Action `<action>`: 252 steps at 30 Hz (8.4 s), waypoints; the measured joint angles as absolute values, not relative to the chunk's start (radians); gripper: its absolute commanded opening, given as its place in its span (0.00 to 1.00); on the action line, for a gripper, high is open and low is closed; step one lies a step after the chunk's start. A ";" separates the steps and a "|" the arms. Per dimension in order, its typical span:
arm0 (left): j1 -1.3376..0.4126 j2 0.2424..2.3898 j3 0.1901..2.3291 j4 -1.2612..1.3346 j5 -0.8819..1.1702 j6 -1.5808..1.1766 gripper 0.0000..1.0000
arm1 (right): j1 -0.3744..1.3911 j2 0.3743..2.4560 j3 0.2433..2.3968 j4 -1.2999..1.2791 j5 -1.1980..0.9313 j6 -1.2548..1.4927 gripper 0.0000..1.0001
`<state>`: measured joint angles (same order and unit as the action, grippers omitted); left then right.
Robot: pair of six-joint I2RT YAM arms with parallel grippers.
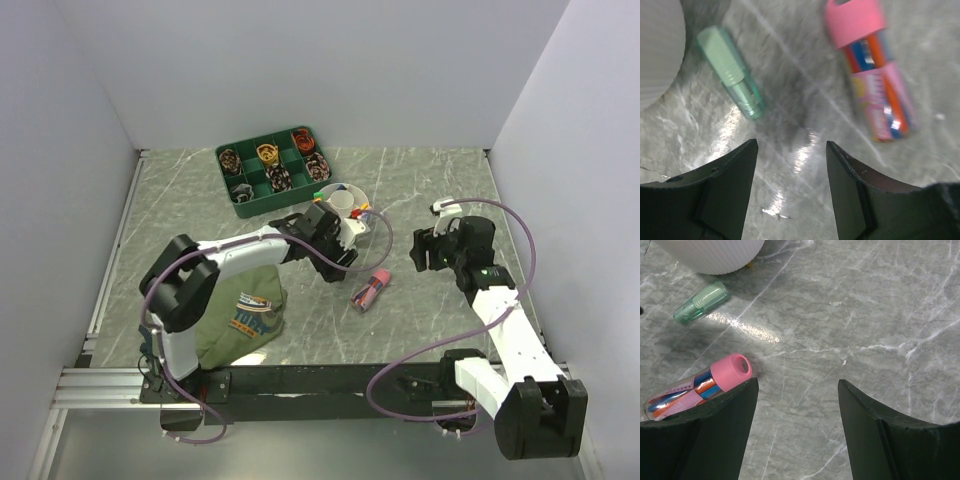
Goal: Sort the stationery into containers
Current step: Pick up the stationery from the center of the board, then place the stationery in the storage box, then pick up the stationery from the center of the board, then place the stationery in the storage box.
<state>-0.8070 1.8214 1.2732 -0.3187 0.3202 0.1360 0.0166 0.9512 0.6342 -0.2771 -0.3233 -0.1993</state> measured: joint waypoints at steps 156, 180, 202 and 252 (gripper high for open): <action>-0.270 1.582 1.317 -0.477 0.076 -0.097 0.93 | 0.201 1.336 0.828 -0.516 -0.254 0.831 0.71; -0.213 1.493 1.246 -0.468 0.113 -0.117 0.93 | 0.355 1.552 0.881 -0.606 -0.154 0.935 0.64; -0.171 1.488 1.278 -0.474 0.170 -0.103 0.92 | 0.431 1.404 0.958 -0.637 -0.093 0.715 0.00; -0.156 1.589 1.292 -0.416 0.482 -0.065 0.99 | 0.506 1.703 1.050 0.588 -0.001 -0.089 0.00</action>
<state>-0.1562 1.5894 1.2922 -0.4164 0.4820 -0.0654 0.5064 1.7031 1.0504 0.5880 -0.0010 -0.0891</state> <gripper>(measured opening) 0.994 0.532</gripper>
